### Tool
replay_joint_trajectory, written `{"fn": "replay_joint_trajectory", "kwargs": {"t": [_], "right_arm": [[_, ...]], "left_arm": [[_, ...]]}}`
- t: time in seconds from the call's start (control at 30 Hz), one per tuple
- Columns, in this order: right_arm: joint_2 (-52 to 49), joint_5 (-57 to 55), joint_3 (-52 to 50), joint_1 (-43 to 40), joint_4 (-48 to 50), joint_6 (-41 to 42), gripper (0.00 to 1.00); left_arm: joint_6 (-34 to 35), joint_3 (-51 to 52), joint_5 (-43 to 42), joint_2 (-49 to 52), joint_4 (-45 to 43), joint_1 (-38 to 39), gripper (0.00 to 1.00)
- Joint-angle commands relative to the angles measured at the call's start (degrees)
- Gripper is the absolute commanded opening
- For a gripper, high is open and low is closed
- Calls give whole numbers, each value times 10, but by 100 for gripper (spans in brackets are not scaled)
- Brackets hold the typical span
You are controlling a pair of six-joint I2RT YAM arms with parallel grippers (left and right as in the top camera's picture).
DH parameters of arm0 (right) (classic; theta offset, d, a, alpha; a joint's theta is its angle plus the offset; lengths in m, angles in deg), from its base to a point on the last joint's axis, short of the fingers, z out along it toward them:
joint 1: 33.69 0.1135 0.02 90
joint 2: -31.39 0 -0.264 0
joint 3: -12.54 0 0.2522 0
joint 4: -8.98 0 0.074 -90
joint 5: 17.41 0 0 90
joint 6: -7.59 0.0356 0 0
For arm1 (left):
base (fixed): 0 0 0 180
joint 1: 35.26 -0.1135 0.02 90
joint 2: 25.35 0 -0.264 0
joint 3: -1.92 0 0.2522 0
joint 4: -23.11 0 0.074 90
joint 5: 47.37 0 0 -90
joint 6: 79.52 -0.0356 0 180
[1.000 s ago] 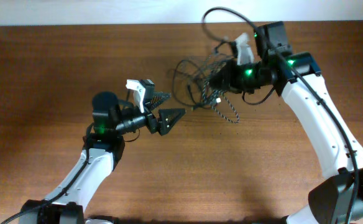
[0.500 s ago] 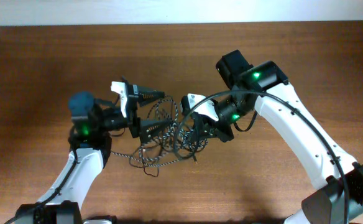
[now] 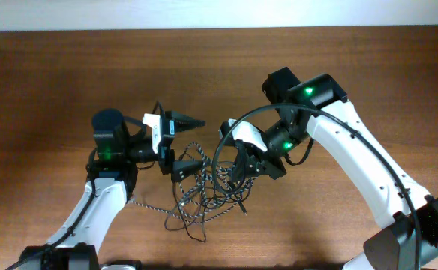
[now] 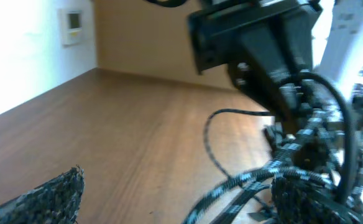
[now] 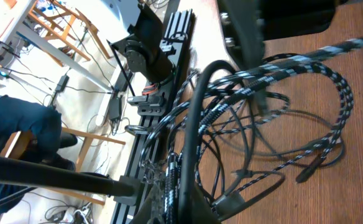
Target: Untangle cables
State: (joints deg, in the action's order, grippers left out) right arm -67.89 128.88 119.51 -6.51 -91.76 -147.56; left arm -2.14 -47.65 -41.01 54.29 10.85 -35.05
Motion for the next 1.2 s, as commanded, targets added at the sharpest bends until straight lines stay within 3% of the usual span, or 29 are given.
{"fn": "replay_joint_trajectory", "kwargs": {"t": [0.0, 0.03, 0.07, 0.13, 0.17, 0.23, 0.27, 0.3, 0.37, 0.4, 0.47, 0.5, 0.57, 0.6, 0.63, 0.67, 0.73, 0.8, 0.83, 0.9, 0.97, 1.07, 1.17], "right_arm": [[3, 38, 6, 3, 2, -11, 4], [3, 41, 6, 3, 2, -9, 4], [3, 34, 6, 3, 4, -9, 4], [3, -29, 6, -2, 23, -9, 31], [3, -47, 6, -6, 31, -3, 31], [3, -74, 6, -20, 63, 57, 27], [3, -109, 6, -37, 111, 164, 14], [3, -147, 6, -52, 153, 263, 8], [3, -269, 6, -79, 214, 460, 11], [3, -387, 6, -98, 225, 600, 11], [3, -570, 6, -139, 199, 791, 11], [3, -614, 6, -167, 185, 845, 12], [3, -558, 6, -199, 184, 856, 25], [3, -517, 6, -202, 185, 856, 47], [3, -511, 6, -201, 184, 856, 48], [3, -487, 6, -200, 184, 856, 64], [2, -432, 6, -200, 185, 855, 82], [2, -423, 5, -191, 189, 855, 94], [2, -400, 5, -184, 190, 845, 96], [2, -292, 5, -160, 198, 692, 98], [2, -284, 5, -143, 200, 668, 98], [2, -249, 5, -144, 203, 665, 100], [2, -118, 5, -144, 190, 574, 100]], "left_arm": [[14, 1, -64, -1, -1, 24, 52], [14, 1, -36, -1, 0, 25, 0], [15, 1, -9, -1, 3, 25, 0], [131, 1, 125, -1, 13, 10, 0], [210, 1, 229, -1, 41, -6, 0], [314, 1, 343, -1, 97, -41, 0], [329, 1, 342, -1, 110, -58, 0], [330, 1, 322, -1, 103, -66, 0], [330, 1, 320, -1, 103, -66, 0], [330, 1, 327, -1, 103, -66, 0], [370, 1, 369, -1, 103, -67, 0], [380, 1, 386, -1, 103, -68, 0], [388, 1, 387, -1, 105, -69, 0], [388, 1, 387, -1, 105, -69, 0], [388, 1, 387, -1, 105, -69, 0], [388, 1, 387, -1, 105, -69, 0], [381, 1, 357, -1, 100, -69, 0], [284, 1, 183, -1, 32, -69, 0], [264, 1, 115, -1, -7, -69, 0], [262, 1, 33, -1, -100, -69, 0], [262, 1, -65, -1, -185, -69, 0], [266, 1, -52, -1, -194, -90, 0], [266, 1, -25, -1, -194, -128, 0]]}}
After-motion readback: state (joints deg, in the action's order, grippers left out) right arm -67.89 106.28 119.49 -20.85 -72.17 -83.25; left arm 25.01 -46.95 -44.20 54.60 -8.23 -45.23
